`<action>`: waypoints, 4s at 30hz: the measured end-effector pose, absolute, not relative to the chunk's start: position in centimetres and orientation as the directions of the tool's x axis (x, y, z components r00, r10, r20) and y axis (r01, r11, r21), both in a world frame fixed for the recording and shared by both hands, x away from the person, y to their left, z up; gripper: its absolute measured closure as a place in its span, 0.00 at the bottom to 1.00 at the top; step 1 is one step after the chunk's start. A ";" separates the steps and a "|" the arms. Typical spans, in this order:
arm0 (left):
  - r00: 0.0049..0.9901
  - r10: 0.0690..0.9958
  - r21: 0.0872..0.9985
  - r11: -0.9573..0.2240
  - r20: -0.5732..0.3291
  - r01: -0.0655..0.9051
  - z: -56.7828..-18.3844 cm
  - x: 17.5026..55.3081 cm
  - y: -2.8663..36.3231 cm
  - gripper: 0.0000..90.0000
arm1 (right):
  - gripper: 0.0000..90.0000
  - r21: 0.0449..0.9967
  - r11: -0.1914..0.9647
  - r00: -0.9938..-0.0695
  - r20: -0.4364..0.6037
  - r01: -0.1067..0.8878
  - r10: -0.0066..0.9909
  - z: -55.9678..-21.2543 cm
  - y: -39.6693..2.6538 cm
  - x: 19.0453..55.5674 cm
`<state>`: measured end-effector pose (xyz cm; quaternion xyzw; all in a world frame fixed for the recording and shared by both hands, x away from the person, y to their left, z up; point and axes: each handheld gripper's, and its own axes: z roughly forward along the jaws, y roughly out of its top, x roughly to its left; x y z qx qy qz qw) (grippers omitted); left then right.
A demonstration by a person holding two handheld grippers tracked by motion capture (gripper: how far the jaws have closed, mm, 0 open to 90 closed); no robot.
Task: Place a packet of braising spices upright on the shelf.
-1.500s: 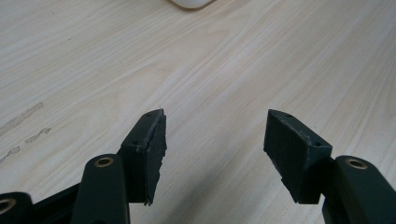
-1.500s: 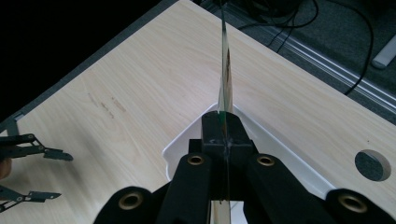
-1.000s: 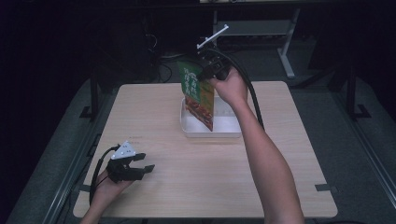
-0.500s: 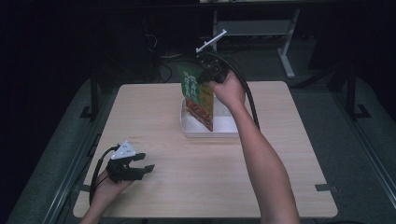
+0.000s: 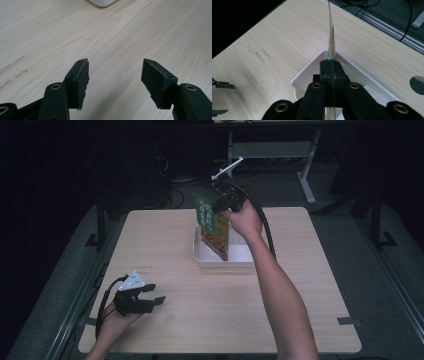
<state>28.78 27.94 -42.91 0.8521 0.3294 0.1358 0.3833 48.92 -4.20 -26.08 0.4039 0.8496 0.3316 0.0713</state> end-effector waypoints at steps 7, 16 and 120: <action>0.747 0.665 0.742 -0.490 -0.021 0.457 -42.9 28.8 27.9 0.43 | 0.99 0.621 0.448 -0.663 0.159 0.644 0.732 -26.5 -4.4 48.9; 0.747 0.665 0.743 -0.488 -0.023 0.458 -43.0 28.8 27.9 0.43 | 0.96 0.610 0.444 -0.659 0.176 0.656 0.731 -26.6 -4.9 48.8; 0.744 0.668 0.733 -0.494 -0.025 0.468 -43.4 28.8 27.5 0.42 | 0.52 0.587 0.405 -0.663 0.328 0.701 0.673 -34.3 -17.2 36.4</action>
